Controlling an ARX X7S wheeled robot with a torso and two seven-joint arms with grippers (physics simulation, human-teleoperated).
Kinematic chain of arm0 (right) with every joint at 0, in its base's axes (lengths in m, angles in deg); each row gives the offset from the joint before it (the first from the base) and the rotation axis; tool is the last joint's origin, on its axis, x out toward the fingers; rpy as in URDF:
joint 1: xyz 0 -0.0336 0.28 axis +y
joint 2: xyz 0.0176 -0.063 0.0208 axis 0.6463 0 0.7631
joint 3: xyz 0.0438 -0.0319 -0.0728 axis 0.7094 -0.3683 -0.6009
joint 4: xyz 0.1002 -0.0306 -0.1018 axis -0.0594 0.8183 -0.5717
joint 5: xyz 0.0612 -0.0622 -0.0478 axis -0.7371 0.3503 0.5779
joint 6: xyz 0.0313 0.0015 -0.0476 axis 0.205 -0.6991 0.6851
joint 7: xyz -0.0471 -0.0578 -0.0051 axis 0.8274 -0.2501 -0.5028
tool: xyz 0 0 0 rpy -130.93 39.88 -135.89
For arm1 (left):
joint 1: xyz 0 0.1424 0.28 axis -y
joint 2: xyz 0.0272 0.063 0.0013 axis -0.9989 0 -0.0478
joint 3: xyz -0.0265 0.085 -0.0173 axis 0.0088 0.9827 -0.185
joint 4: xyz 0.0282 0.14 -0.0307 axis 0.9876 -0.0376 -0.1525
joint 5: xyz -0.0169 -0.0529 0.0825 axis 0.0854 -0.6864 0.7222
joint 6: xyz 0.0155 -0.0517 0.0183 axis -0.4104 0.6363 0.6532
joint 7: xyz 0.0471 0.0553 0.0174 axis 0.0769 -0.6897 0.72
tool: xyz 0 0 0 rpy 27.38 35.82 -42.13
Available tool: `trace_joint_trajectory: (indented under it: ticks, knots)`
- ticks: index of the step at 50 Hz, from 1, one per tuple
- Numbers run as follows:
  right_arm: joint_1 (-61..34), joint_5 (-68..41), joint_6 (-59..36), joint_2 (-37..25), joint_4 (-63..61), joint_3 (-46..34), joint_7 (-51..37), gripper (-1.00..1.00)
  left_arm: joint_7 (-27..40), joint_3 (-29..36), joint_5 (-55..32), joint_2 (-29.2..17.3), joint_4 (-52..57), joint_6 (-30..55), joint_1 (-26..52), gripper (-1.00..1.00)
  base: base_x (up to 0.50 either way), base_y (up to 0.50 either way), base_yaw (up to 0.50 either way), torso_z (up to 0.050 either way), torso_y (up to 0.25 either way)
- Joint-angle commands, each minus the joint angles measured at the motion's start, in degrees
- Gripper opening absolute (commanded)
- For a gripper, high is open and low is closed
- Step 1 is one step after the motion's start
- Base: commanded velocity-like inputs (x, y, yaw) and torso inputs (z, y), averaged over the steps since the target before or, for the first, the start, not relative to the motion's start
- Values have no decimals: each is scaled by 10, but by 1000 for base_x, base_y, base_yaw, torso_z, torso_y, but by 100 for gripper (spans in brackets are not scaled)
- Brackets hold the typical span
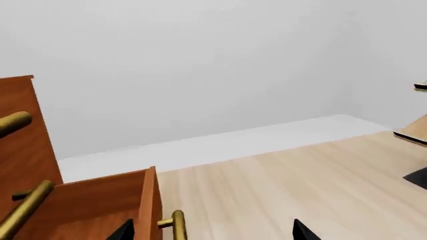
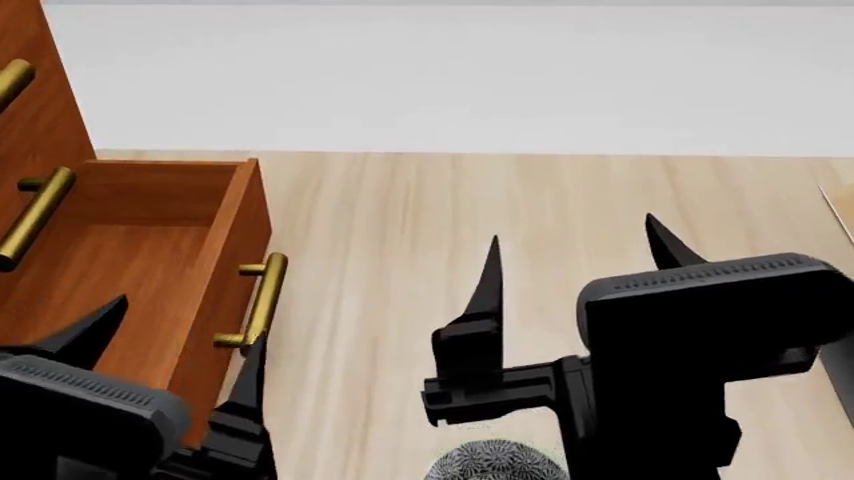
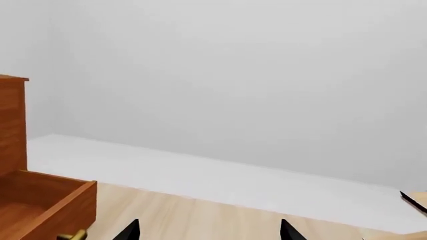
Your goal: Put the bowl in the bottom drawer of the cabinet.
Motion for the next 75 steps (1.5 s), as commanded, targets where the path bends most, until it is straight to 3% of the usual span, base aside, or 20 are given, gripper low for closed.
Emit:
trace_joint_trajectory:
  ticks: [1,10,25,34,47,75]
  knots:
    - [-68,-13,-85,6,-26,18,5,100,3,36,9,16,20,129,56,100,0,0,0,0,0]
    - [-116,-35,-158,11,-63,46,4,100,6,4,-52,47,7,250,122,100,0,0,0,0,0]
    - [-157,-196,-188,-14,-57,97,-95,100,112,15,-226,47,-42,336,185,100,0,0,0,0,0]
    - [-174,-320,-186,-36,-43,120,-184,100,155,34,-299,43,-107,311,187,100,0,0,0,0,0]
    - [-183,-382,-181,-49,-34,130,-231,100,181,76,-339,38,-149,289,193,100,0,0,0,0,0]
    - [-181,-411,-141,-73,-12,102,-267,100,151,164,-345,28,-316,182,208,100,0,0,0,0,0]
